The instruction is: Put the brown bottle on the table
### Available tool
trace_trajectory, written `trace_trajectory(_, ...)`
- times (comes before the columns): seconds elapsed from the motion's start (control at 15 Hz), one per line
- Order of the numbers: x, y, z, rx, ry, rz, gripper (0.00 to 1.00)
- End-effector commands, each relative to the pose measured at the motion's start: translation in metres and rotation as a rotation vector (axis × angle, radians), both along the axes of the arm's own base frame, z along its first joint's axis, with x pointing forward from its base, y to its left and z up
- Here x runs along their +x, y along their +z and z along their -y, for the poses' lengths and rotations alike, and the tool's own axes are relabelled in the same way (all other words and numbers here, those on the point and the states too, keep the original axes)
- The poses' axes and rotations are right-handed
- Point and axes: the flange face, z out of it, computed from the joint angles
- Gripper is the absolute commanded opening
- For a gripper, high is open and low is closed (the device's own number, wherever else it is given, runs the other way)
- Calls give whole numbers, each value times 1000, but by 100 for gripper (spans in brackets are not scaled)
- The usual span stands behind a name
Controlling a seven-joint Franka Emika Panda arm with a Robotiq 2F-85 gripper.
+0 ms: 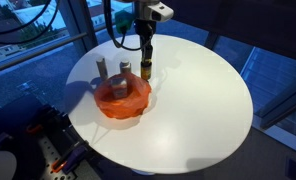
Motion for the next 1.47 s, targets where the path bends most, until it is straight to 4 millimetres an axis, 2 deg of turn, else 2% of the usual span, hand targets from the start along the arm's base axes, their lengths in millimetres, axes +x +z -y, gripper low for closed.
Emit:
trace_trajectory(0.0, 4, -9, 6, -14, 48, 15, 20)
trace_trajectory(1.07, -4, -26, 18, -6, 58, -17, 20)
trace_trajectory(1.13, -4, -26, 18, -5, 58, -20, 70)
trace_trajectory(1.2, -4, -26, 18, -5, 57, -20, 71)
trace_trajectory(1.4, -6, -18, 19, -1, 60, -17, 93)
